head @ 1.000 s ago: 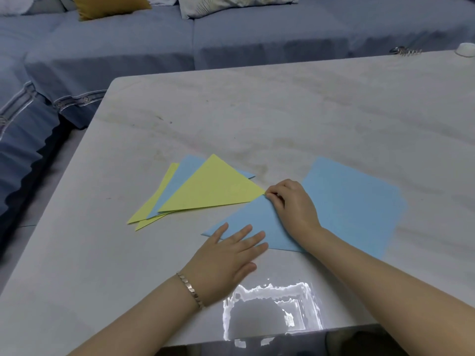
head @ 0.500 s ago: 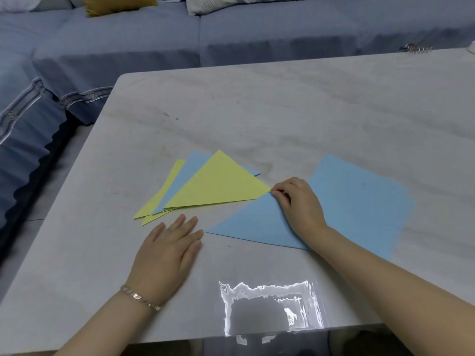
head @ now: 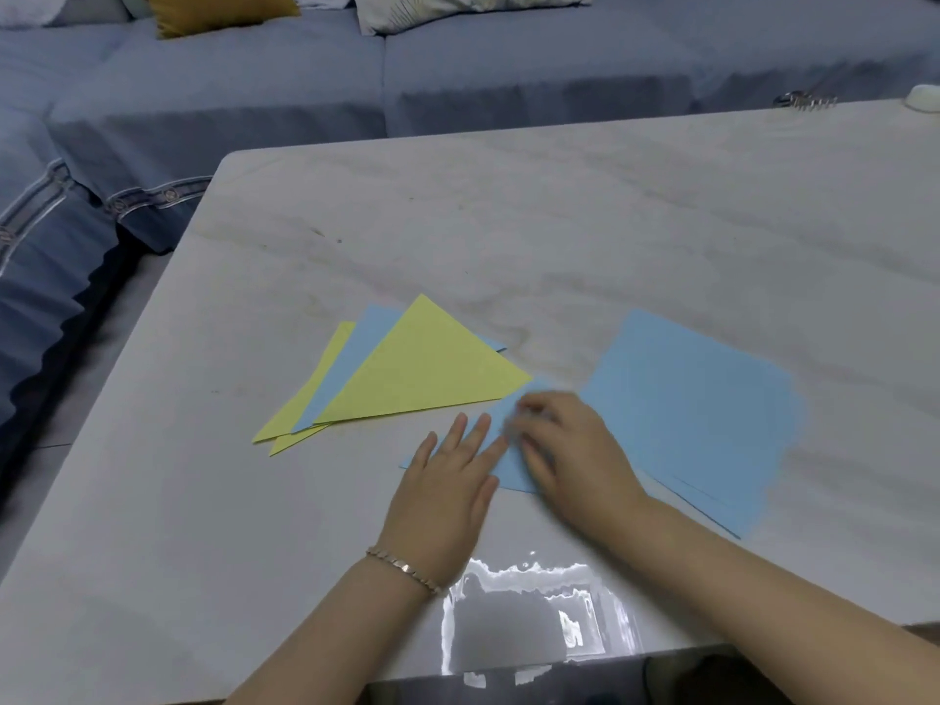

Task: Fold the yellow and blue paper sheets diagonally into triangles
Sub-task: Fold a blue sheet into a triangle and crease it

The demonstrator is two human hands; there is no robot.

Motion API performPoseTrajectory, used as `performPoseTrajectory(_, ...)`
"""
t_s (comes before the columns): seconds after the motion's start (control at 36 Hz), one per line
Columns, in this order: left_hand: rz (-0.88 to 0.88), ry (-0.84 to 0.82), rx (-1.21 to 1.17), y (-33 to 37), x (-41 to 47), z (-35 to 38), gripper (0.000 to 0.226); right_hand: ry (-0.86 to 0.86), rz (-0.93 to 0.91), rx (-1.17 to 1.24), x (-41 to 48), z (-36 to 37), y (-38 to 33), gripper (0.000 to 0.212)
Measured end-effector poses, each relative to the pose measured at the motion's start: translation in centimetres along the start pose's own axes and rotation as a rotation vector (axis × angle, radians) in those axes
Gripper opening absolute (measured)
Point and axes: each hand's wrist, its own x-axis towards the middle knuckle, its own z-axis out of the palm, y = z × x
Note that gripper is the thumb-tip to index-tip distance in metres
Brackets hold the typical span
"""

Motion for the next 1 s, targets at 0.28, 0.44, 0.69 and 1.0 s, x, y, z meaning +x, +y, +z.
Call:
performPoseTrajectory(0.28, 0.020, 0.073, -0.114, 0.4, -0.1, 0.3, 0.074, -0.076, -0.173, -0.134, -6.6, -2.2, 1.4, 0.022)
performPoseTrajectory(0.44, -0.103, 0.146, -0.129, 1.4, 0.6, -0.9, 0.039, -0.026, -0.106, -0.160, -8.7, -4.4, 3.3, 0.019)
performPoseTrajectory(0.69, -0.284, 0.048, -0.038, 1.9, 2.0, -2.5, 0.057, 0.036, -0.032, -0.204, -10.8, -7.2, 5.7, 0.021)
performPoseTrajectory(1.0, -0.386, -0.137, 0.025, 2.0, 4.0, -4.5, 0.067, -0.018, 0.368, -0.243, -5.9, -8.9, 6.7, 0.039)
